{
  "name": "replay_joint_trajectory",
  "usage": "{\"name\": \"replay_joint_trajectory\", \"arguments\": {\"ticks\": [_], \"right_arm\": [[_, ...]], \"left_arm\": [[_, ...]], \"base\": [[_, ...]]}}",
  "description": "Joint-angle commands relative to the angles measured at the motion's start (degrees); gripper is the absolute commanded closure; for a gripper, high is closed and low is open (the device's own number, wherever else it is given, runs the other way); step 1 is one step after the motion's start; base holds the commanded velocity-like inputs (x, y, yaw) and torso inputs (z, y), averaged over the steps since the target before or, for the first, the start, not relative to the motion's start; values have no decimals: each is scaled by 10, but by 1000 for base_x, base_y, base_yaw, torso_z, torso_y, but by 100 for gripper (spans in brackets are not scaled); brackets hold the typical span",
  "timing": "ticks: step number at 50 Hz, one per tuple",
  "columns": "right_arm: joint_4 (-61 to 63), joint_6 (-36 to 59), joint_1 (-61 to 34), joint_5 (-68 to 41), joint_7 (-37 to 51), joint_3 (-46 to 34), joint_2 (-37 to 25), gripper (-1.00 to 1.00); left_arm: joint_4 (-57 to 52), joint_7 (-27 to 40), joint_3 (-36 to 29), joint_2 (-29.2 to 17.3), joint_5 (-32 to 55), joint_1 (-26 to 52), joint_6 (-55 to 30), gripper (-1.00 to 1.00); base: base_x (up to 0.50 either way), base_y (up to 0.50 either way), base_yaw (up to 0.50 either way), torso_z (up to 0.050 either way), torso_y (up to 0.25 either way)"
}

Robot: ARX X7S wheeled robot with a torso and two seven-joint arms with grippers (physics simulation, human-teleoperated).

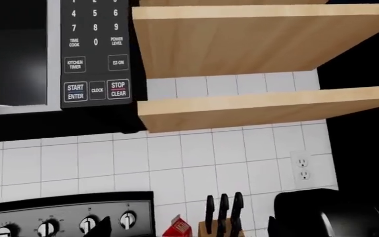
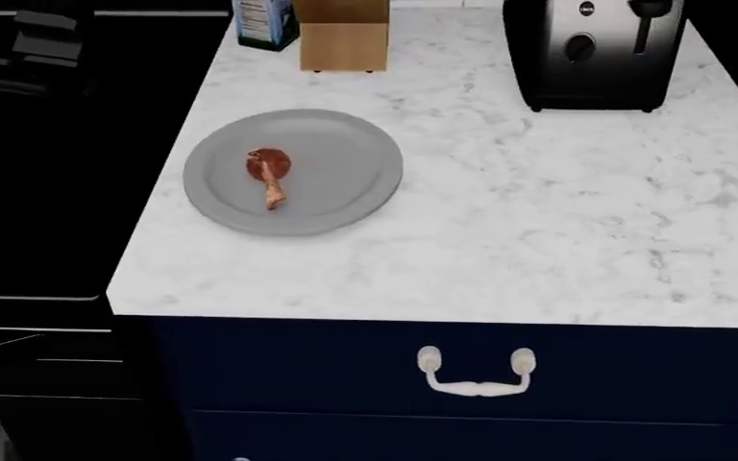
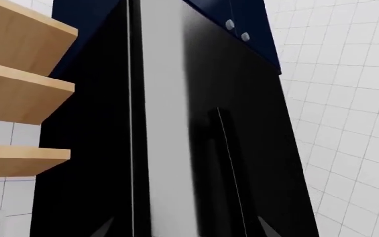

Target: Pick the mushroom from the counter and place it in the microwave.

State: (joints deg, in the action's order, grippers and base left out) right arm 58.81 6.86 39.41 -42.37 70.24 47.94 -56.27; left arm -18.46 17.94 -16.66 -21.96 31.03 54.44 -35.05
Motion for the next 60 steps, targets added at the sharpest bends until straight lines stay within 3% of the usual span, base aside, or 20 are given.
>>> {"name": "replay_joint_trajectory", "arguments": {"ticks": [1,10,49,60], "right_arm": [[4,9,-4,-1,-11,16,0,-100],[4,12,-3,1,-6,9,-7,-100],[0,6,-5,13,-5,-6,-10,-100],[0,4,-7,12,-5,-8,-10,-100]], "left_arm": [[3,-5,16,12,-7,8,-5,-100],[1,-5,16,12,-3,9,-7,-100],[1,-4,11,7,3,5,-5,-100],[-25,11,22,-4,91,12,-135,-100]], "base": [[0,0,0,0,0],[58,0,0,0,0],[447,0,0,0,1],[0,0,0,0,0]]}}
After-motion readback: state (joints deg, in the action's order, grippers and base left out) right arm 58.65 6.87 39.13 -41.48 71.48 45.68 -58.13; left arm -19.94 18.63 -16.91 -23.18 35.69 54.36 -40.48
